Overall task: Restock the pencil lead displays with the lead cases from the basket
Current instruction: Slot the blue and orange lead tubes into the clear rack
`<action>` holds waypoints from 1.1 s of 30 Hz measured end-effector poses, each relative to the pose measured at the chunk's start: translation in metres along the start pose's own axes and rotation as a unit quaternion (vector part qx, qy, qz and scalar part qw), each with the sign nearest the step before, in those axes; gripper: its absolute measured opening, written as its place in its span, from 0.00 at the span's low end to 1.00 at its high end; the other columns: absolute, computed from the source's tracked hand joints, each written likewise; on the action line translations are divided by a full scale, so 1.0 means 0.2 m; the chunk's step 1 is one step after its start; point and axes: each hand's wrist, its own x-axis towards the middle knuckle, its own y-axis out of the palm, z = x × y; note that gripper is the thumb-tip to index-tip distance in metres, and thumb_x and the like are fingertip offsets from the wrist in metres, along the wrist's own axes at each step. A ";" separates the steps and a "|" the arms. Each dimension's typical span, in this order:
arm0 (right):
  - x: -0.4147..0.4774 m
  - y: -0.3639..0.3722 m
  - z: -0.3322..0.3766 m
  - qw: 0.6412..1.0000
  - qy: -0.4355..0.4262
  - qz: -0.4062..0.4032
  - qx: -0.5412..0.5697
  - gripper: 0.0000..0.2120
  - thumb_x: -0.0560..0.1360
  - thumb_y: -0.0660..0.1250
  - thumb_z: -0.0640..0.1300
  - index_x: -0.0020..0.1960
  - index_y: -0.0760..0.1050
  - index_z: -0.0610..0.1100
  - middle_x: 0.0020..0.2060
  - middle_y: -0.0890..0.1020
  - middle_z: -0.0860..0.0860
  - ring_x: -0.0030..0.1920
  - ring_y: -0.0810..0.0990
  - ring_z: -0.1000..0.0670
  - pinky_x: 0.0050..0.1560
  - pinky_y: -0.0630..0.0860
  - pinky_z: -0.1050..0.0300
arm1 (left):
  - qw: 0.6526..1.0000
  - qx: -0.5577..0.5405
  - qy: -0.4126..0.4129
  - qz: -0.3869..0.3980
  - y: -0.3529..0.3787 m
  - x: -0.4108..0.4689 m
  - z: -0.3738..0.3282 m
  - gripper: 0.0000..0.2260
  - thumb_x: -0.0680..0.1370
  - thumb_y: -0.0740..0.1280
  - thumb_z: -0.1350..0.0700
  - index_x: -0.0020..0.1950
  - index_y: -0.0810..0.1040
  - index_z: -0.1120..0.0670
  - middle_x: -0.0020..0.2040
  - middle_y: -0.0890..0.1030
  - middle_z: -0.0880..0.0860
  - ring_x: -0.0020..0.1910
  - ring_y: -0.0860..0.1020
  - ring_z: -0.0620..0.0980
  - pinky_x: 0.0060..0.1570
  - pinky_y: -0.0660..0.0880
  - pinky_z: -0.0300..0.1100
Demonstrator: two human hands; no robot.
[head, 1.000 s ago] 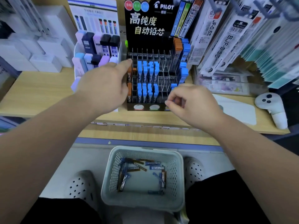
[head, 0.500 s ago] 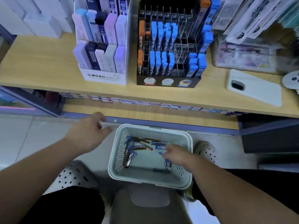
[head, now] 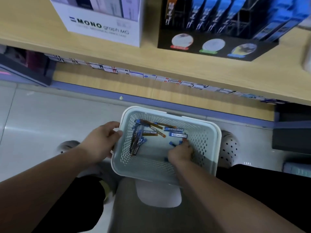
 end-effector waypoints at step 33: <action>0.00 -0.03 0.18 0.997 0.061 0.024 -0.045 0.14 0.83 0.59 0.38 0.65 0.74 0.32 0.61 0.79 0.43 0.62 0.79 0.42 0.48 0.73 0.55 | 0.999 -0.007 0.043 0.022 -0.01 0.00 0.03 0.07 0.83 0.62 0.56 0.49 0.79 0.49 0.39 0.80 0.46 0.40 0.82 0.58 0.31 0.81 0.49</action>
